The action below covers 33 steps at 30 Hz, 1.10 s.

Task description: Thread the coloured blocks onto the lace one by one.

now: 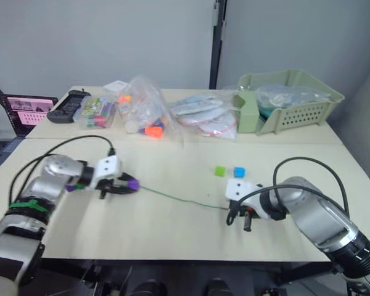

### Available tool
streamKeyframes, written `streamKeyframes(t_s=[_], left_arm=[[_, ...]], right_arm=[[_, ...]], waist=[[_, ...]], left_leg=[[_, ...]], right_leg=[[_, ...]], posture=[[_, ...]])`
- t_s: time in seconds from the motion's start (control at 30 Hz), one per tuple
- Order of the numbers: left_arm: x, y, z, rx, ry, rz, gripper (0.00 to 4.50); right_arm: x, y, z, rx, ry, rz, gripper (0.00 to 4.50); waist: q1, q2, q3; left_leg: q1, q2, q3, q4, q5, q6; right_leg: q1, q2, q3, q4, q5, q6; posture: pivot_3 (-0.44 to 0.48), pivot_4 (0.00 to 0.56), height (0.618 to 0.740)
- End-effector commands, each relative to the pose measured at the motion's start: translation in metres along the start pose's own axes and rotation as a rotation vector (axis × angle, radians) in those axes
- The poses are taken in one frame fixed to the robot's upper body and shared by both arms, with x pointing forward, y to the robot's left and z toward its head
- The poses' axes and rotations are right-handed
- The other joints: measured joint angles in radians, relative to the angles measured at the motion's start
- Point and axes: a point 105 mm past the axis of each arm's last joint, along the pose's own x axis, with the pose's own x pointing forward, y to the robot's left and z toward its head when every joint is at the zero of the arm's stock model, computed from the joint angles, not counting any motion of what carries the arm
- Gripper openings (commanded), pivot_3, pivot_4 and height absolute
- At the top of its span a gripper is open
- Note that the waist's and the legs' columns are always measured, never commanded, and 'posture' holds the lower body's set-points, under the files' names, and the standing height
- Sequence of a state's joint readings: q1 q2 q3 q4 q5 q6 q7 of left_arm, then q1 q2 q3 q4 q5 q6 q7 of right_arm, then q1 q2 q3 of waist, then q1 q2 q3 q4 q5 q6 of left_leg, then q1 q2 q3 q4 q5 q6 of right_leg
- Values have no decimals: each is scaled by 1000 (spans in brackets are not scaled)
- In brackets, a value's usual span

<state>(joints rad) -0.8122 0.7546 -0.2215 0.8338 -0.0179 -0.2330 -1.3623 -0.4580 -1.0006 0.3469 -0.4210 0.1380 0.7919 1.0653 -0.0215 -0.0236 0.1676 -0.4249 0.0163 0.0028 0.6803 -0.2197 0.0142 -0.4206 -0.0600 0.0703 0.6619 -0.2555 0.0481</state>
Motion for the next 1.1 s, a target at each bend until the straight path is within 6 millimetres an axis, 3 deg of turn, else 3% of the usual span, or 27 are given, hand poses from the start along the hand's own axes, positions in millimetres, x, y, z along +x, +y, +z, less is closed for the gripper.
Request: streamKeyframes(t_s=[0.03, 0.23, 0.63, 0.7, 0.9, 1.1], left_arm=[[-19, -1, -29, -52, 104, 19, 1370], [-44, -5, -53, -118, 165, 31, 1370], [-86, -5, -74, -220, 268, 93, 1370], [-97, 0, -75, -227, 288, 142, 2402], [-103, 10, -59, -227, 218, 171, 4430], [-89, 24, -13, -169, -5, 113, 4430]], right_arm=[[-3, -3, 8, -37, -19, -15, 0], [-1, -5, 9, -45, -22, -6, 0], [2, -7, 8, -56, -26, 5, 0], [3, -8, 8, -59, -26, 6, 0], [4, -8, 9, -64, -30, 11, 0], [2, -9, 11, -69, -39, 15, 0]], waist=[[0, 0, 0], [-9, 0, 0], [-25, 0, 0], [-25, 0, 0], [-19, 0, 0], [0, -2, 1]], left_leg=[[0, 0, 0, 0, 0, 0], [0, 0, 1, 0, 0, 0], [1, 1, 1, -2, 0, 0], [1, 1, 1, -2, 0, 0], [0, 1, 1, -1, 0, 0], [-2, 0, 0, 0, 0, 0]], right_leg=[[0, 0, 0, 0, 0, 0], [-1, 0, 0, 1, 0, 0], [-2, 0, 0, 2, 0, -1], [-2, 0, 0, 2, 0, -1], [-3, 0, -1, 2, 0, -1], [-3, 0, -1, 2, 0, -1]], posture=[[0, 150, 737], [0, 150, 737], [0, 150, 737], [0, 150, 737], [0, 150, 737], [0, 150, 737]])
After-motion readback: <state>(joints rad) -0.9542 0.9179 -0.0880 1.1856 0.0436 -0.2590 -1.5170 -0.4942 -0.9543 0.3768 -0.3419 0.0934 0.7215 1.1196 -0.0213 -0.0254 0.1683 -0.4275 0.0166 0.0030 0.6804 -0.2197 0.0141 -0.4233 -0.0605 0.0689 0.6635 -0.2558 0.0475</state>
